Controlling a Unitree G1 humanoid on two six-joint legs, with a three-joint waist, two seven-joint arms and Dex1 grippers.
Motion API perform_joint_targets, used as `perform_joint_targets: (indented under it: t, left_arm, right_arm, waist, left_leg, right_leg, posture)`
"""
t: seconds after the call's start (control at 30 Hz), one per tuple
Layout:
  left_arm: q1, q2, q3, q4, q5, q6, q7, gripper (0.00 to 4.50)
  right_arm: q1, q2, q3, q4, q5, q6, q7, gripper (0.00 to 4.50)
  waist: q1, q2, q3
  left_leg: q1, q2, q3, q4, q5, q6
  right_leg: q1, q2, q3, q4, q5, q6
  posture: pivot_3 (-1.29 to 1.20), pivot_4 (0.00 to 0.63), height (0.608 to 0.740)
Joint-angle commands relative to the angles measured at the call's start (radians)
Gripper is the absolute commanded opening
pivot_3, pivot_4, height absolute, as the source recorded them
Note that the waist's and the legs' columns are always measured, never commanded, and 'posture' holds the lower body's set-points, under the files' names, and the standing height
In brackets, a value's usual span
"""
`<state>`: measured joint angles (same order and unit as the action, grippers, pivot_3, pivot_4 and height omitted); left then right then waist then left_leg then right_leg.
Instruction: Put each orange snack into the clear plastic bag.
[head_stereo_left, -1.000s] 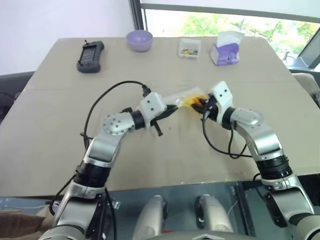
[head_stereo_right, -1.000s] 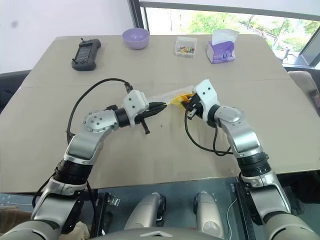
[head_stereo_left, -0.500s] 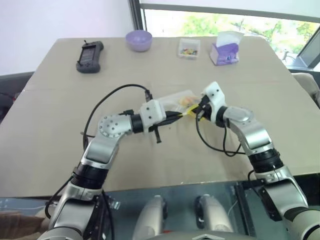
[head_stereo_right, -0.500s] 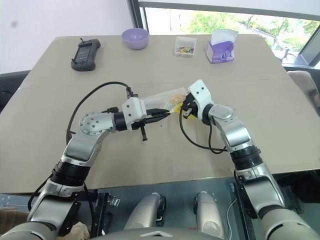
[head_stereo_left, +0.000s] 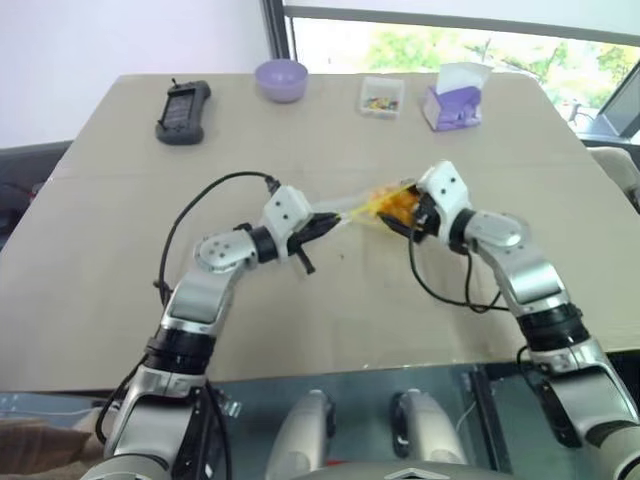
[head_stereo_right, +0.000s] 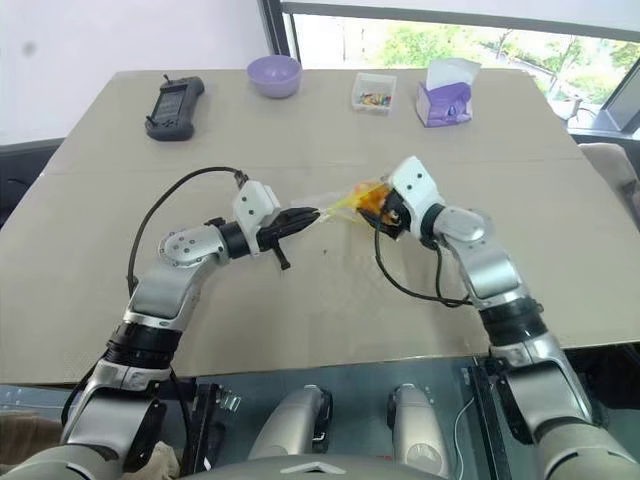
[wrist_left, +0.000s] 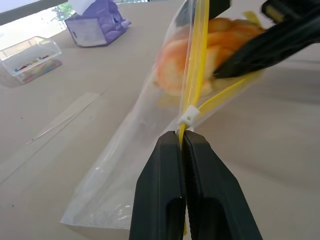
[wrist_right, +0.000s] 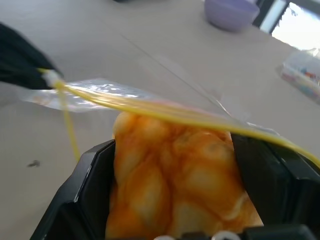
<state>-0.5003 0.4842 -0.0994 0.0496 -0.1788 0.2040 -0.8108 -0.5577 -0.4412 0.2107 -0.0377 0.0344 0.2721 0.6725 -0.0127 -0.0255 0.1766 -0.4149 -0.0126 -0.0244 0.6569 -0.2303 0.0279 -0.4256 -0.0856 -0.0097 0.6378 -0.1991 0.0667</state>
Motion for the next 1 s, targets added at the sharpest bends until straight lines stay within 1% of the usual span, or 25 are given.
perform_joint_targets:
  t: [0.03,0.07,0.13,0.17,0.3,0.4,0.5,0.6,0.7,0.77,0.9,1.0]
  left_arm:
    - [-0.039,0.005,0.03,-0.005,0.006,0.004,0.028,0.0]
    - [-0.044,0.004,0.028,-0.006,0.005,0.007,0.03,0.0]
    - [-0.051,-0.001,0.027,-0.016,-0.004,0.008,0.027,0.0]
    - [-0.054,-0.008,0.03,-0.03,-0.02,0.013,0.024,0.0]
    - [-0.052,-0.039,0.044,-0.092,-0.099,0.05,-0.003,0.0]
    - [-0.058,-0.032,0.045,-0.093,-0.094,0.076,0.007,0.0]
    - [-0.082,-0.026,0.065,-0.054,-0.081,0.119,0.053,0.0]
    - [-0.098,-0.025,0.088,-0.044,-0.102,0.166,0.07,0.0]
    - [-0.109,-0.026,0.1,-0.045,-0.115,0.192,0.073,0.0]
    - [-0.115,-0.03,0.106,-0.053,-0.128,0.211,0.076,0.0]
    - [-0.127,-0.038,0.111,-0.056,-0.143,0.233,0.079,0.0]
    - [-0.132,-0.036,0.11,-0.055,-0.146,0.239,0.078,0.0]
  right_arm:
    - [0.029,-0.023,-0.034,-0.095,0.008,-0.008,0.004,3.85]
    - [0.033,-0.021,-0.041,-0.104,0.011,0.001,-0.005,3.85]
    - [0.027,-0.009,-0.04,-0.095,-0.012,0.01,-0.041,4.36]
    - [0.018,-0.001,-0.027,-0.069,-0.039,0.01,-0.067,4.43]
    - [-0.017,0.055,-0.002,0.038,-0.071,0.007,-0.105,4.43]
    - [-0.037,0.073,-0.013,0.067,-0.077,-0.015,-0.113,4.43]
    - [-0.006,0.035,-0.04,-0.01,-0.044,-0.056,-0.061,4.43]
    - [0.055,-0.045,-0.041,-0.091,-0.061,-0.104,-0.018,4.43]
    - [0.105,-0.093,-0.042,-0.157,-0.062,-0.104,0.008,4.43]
    - [0.133,-0.121,-0.01,-0.176,-0.114,-0.107,0.008,4.43]
    - [0.127,-0.107,0.048,-0.132,-0.225,-0.098,-0.049,4.43]
    - [0.103,-0.079,0.09,-0.06,-0.303,-0.109,-0.103,4.43]
  waist:
    - [-0.002,0.0,0.0]
    - [-0.004,0.0,0.0]
    - [-0.004,0.0,0.0]
    - [-0.003,0.0,0.0]
    - [-0.002,0.0,0.0]
    - [-0.002,0.0,0.0]
    - [0.0,0.0,0.0]
    - [0.003,0.0,0.0]
    - [0.002,0.0,0.0]
    - [-0.002,0.0,0.0]
    - [-0.003,0.0,0.0]
    - [-0.002,0.0,0.0]
  left_leg:
    - [0.0,0.0,0.0,0.0,0.0,0.0]
    - [0.0,0.0,0.0,0.0,0.0,0.0]
    - [0.001,0.0,0.001,0.0,0.0,0.0]
    - [0.001,0.0,0.001,0.0,0.0,0.0]
    - [0.001,0.0,0.001,0.0,0.0,0.0]
    - [0.001,0.0,0.001,0.0,0.0,0.0]
    - [0.0,0.0,0.0,0.0,0.0,0.0]
    - [0.0,0.0,0.0,0.0,0.0,0.0]
    - [0.0,0.0,0.0,0.0,0.0,0.0]
    - [0.0,0.0,0.0,0.0,0.0,0.0]
    - [0.001,0.0,0.001,0.0,0.0,0.0]
    - [0.001,0.0,0.001,0.0,0.0,0.0]
  right_leg:
    - [0.0,0.0,0.0,0.0,0.0,0.0]
    - [0.0,0.0,0.0,0.0,0.0,0.0]
    - [0.0,0.0,0.001,0.001,0.0,0.0]
    - [0.0,0.0,0.001,0.001,0.0,0.0]
    - [0.0,0.0,0.001,0.002,0.0,0.0]
    - [0.0,0.0,0.001,0.001,0.0,0.0]
    - [0.0,0.0,0.0,0.0,0.0,0.0]
    - [0.0,0.0,0.0,0.0,0.0,0.0]
    - [0.0,0.0,0.0,-0.001,0.0,0.0]
    - [0.0,0.0,0.0,0.0,0.0,0.0]
    - [0.0,0.0,0.0,0.001,0.0,0.0]
    - [0.0,0.0,0.0,0.001,0.0,0.0]
  posture:
    - [0.0,0.15,0.74]
    - [0.0,0.15,0.74]
    - [0.0,0.15,0.74]
    - [0.0,0.15,0.74]
    - [0.0,0.15,0.74]
    - [0.0,0.15,0.74]
    - [0.0,0.15,0.74]
    - [0.0,0.15,0.74]
    - [0.0,0.15,0.74]
    - [0.0,0.15,0.74]
    - [0.0,0.15,0.74]
    - [0.0,0.15,0.74]
